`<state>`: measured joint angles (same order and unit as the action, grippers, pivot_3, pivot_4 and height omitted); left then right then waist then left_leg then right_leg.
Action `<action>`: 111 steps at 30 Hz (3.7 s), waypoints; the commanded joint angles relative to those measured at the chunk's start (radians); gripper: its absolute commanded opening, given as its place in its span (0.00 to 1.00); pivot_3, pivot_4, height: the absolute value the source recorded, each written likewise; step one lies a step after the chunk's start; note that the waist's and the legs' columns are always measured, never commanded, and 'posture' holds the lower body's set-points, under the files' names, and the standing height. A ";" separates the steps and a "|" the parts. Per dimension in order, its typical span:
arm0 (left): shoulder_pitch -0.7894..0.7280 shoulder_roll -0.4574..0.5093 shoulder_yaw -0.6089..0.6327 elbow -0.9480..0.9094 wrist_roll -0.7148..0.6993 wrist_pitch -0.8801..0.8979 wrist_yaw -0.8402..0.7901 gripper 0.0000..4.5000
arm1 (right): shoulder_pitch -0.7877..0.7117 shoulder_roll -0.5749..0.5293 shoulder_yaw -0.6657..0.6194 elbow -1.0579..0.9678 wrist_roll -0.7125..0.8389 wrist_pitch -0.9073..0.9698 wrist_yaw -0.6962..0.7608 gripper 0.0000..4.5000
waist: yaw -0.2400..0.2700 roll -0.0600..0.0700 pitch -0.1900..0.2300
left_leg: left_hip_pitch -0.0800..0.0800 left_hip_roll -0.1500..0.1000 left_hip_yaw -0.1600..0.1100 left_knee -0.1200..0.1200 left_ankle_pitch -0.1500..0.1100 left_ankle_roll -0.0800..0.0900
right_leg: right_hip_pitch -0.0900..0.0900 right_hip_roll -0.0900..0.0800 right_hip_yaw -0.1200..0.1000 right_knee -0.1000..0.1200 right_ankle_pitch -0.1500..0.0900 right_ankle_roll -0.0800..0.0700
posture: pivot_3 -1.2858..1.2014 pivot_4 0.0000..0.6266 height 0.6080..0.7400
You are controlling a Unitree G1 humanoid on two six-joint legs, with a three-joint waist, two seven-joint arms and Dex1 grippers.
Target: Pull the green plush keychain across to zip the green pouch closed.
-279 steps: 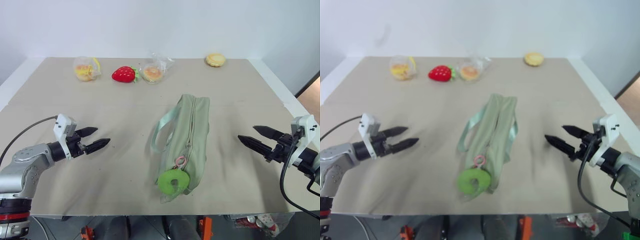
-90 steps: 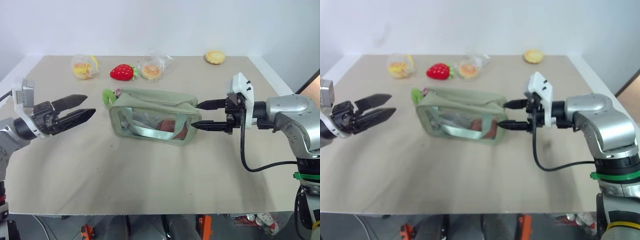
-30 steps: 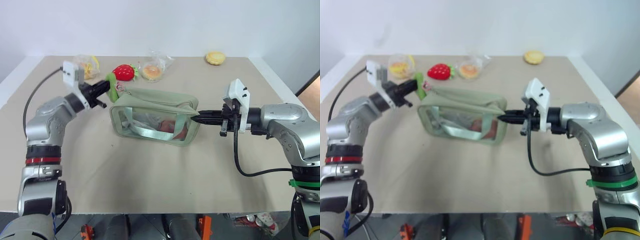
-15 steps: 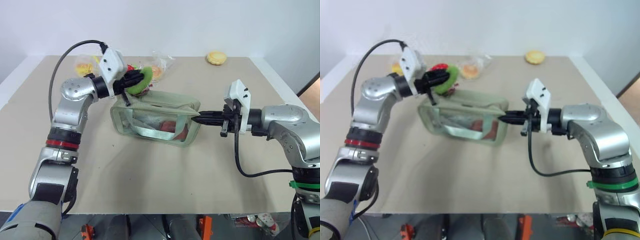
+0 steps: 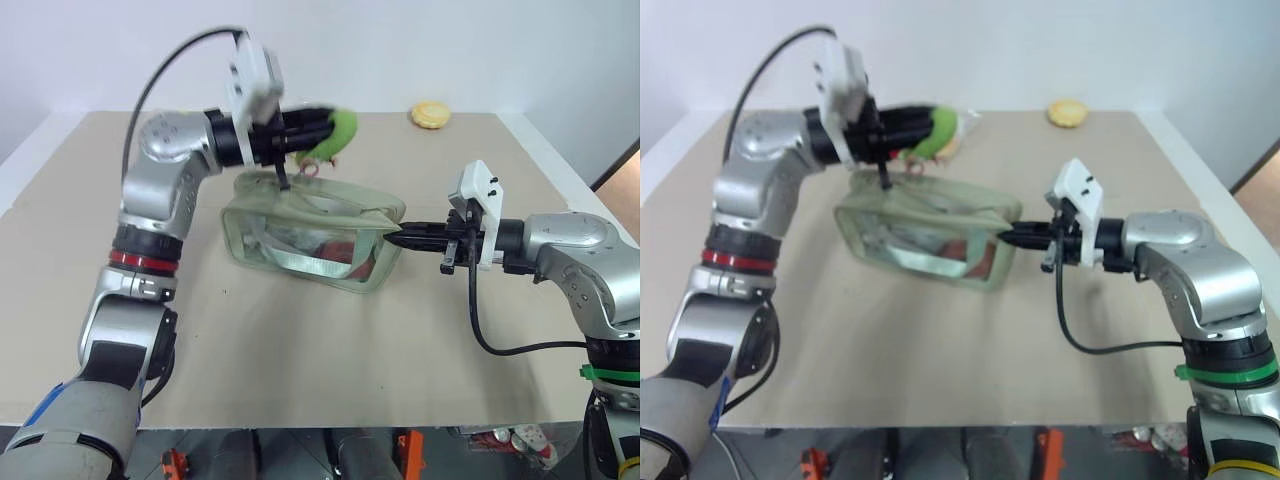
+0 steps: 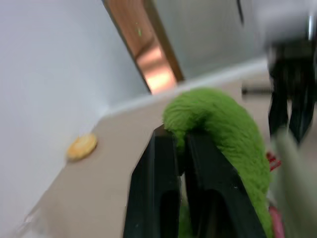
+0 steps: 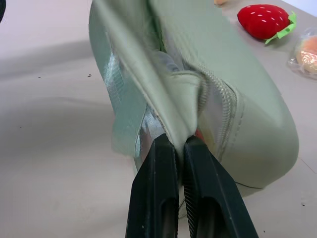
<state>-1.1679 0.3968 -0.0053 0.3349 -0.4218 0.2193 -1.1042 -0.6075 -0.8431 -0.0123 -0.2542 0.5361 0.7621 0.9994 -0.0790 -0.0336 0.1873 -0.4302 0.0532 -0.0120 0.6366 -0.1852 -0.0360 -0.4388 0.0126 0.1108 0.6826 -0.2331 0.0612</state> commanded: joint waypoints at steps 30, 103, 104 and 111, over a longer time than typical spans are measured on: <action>0.268 0.319 0.138 -0.208 -0.134 0.284 -0.077 0.99 | -0.047 0.027 0.009 -0.005 0.006 -0.019 0.025 0.00 | 0.001 0.000 0.000 | 0.000 0.000 0.000 0.000 0.000 0.000 | 0.001 0.000 -0.001 0.000 0.000 0.000 | 0.52 0.24 1.00; 0.552 0.330 0.075 -0.280 -0.089 0.270 -0.115 0.00 | -0.565 0.091 0.143 0.563 -0.253 -0.313 -0.059 0.97 | 0.004 -0.002 -0.001 | 0.004 0.001 0.005 0.001 0.001 0.002 | 0.002 -0.002 0.001 -0.001 0.001 -0.006 | 0.52 0.24 1.00; 0.554 0.328 0.075 -0.284 -0.088 0.271 -0.114 0.00 | -0.597 0.113 0.169 0.620 -0.291 -0.356 -0.053 0.97 | 0.004 -0.001 -0.001 | 0.003 0.001 0.005 0.001 0.002 0.003 | 0.001 -0.002 0.001 -0.001 0.001 -0.005 | 0.52 0.24 1.00; 0.595 0.329 0.097 -0.339 -0.105 0.286 -0.089 0.00 | -0.786 0.263 0.279 1.007 -0.483 -0.680 0.018 0.97 | 0.012 0.000 0.000 | -0.005 -0.001 0.003 -0.001 0.001 0.002 | -0.003 -0.004 -0.001 -0.002 0.004 -0.009 | 0.52 0.24 1.00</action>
<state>-0.5923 0.7218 0.0836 0.0470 -0.5112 0.4916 -1.2016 -1.3358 -0.6029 0.2557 0.6714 0.0915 0.1750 0.9807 -0.0671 -0.0339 0.1870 -0.4350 0.0518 -0.0091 0.6360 -0.1843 -0.0342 -0.4419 0.0082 0.1099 0.6807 -0.2289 0.0522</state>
